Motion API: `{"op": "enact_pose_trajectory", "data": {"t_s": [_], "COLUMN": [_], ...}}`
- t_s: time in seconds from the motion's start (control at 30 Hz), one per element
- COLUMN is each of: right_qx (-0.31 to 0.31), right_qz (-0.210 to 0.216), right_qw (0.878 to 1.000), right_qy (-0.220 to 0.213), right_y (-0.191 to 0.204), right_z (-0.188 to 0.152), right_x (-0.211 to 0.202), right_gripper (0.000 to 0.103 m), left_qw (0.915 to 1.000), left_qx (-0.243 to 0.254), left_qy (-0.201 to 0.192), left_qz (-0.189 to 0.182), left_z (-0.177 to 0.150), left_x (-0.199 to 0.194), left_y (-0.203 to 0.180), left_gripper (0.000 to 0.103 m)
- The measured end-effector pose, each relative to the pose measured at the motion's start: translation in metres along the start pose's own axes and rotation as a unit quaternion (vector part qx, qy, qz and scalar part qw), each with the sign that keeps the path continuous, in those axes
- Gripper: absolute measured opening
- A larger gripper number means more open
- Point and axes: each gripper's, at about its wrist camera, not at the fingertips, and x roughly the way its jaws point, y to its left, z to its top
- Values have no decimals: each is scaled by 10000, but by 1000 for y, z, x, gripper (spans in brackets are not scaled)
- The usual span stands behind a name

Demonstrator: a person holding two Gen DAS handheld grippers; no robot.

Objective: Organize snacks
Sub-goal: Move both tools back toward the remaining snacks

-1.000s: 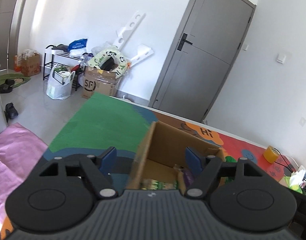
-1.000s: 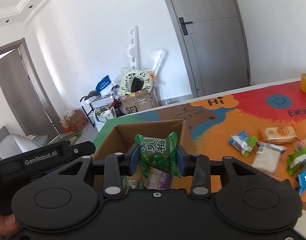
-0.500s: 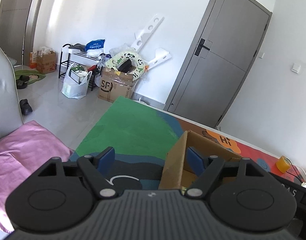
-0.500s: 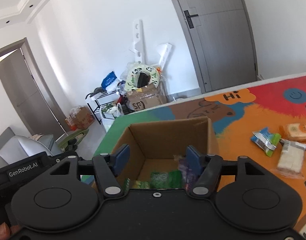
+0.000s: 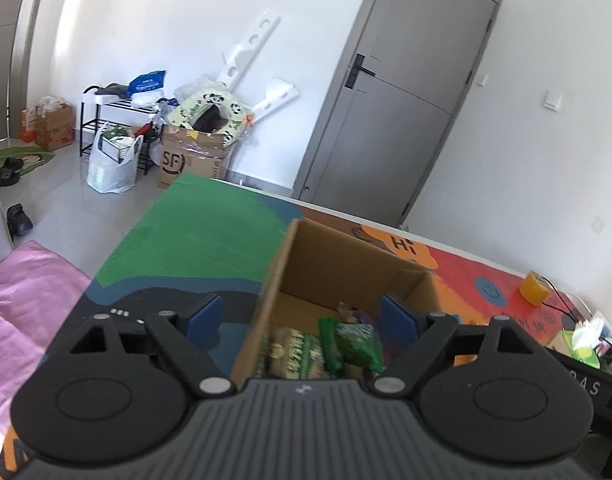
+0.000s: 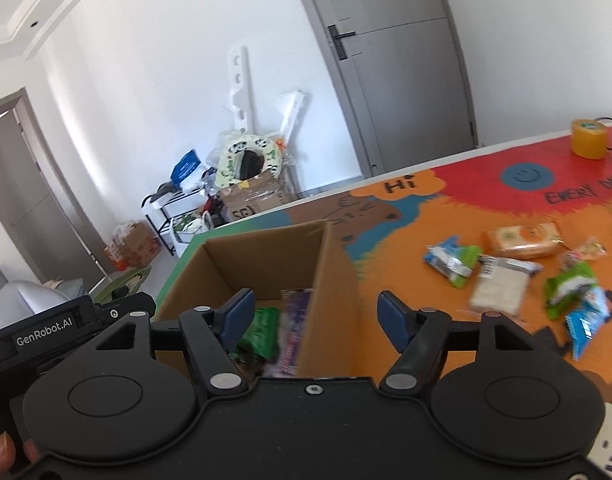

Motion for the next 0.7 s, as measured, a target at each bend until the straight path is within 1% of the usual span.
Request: {"op": "enact_pose_trajectory", "data": {"t_s": [0.1,0.17,0.23,0.43,0.57,0.7], "right_qx": [81,119,159,273,372,436], "right_qz": [-30,-55,-85,-249,-397,-536], "right_qw": [10000,9999,9998,9992,9982,9971], "right_qy": [-33,-59,-83,-173,-250,-312], "right_y": [-13,-19,-28,-56,-77,-94], "right_z": [-3,-5,-6,-10,-13,-17], "right_x": [-10,-16,-22,-46,-63,-80], "right_gripper": [69,74,76,79,79,79], "left_qw": [9999,9999,9997,9991,9980,9971], "left_qx": [104,152,218,337,412,494], "left_qy": [30,24,32,78,70,72], "left_qz": [-37,-65,-99,-231,-474,-582], "left_z": [-4,-7,-11,-24,-33,-41], "left_x": [-2,-4,-6,-12,-21,-27], "left_y": [-12,-20,-28,-48,-61,-73], "left_gripper": [88,91,92,92,92,92]}}
